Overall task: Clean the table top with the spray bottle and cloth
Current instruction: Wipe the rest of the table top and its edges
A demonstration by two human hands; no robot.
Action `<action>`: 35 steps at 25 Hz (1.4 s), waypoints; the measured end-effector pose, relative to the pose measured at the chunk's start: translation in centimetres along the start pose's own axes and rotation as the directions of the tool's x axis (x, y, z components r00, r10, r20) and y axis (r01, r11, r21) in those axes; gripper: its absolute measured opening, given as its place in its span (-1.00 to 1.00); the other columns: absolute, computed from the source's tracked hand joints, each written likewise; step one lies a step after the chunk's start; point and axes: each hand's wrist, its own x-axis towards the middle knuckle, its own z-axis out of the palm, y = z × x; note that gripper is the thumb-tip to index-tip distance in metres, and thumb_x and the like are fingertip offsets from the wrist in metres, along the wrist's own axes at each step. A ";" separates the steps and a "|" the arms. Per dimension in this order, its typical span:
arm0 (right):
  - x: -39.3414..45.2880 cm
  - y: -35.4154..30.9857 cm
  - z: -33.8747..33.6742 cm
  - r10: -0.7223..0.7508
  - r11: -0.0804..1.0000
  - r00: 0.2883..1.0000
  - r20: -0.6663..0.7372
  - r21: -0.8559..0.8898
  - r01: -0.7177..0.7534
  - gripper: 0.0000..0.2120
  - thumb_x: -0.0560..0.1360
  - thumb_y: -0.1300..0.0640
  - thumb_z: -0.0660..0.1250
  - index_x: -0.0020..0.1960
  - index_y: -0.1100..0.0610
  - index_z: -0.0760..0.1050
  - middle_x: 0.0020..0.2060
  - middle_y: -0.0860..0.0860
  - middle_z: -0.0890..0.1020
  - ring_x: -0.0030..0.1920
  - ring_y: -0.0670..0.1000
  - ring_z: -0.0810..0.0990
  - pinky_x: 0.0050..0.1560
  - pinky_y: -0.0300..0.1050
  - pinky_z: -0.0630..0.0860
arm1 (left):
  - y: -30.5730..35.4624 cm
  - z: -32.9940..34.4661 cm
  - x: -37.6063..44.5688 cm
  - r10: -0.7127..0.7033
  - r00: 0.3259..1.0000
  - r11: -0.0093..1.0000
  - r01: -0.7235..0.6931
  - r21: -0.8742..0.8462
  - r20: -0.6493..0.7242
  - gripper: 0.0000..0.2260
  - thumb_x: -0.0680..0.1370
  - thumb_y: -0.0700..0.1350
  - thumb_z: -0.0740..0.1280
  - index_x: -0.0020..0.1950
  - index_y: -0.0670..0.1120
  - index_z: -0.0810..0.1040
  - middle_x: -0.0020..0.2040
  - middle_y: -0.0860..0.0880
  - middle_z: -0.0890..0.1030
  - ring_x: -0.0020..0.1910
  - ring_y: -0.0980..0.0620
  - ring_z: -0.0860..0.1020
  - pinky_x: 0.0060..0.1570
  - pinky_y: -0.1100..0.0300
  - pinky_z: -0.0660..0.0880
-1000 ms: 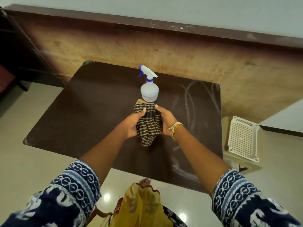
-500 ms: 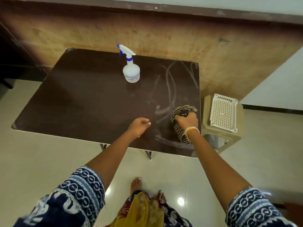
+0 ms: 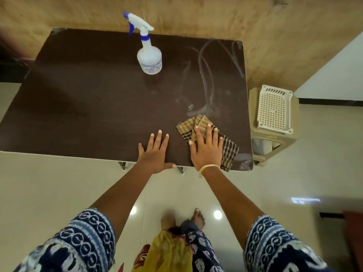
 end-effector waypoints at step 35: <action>12.1 -0.6 -1.5 0.497 0.855 0.866 -0.054 0.201 -0.479 -0.44 0.62 -0.15 -0.02 0.59 -0.06 0.02 0.59 0.12 -0.02 0.57 0.22 -0.07 0.52 0.24 -0.10 | -2.1 -6.1 8.3 -0.137 0.987 0.984 0.125 -0.123 -0.089 0.22 0.24 0.56 0.26 0.55 0.00 -0.39 0.57 -0.11 -0.36 0.56 -0.16 -0.30 0.43 -0.37 -0.12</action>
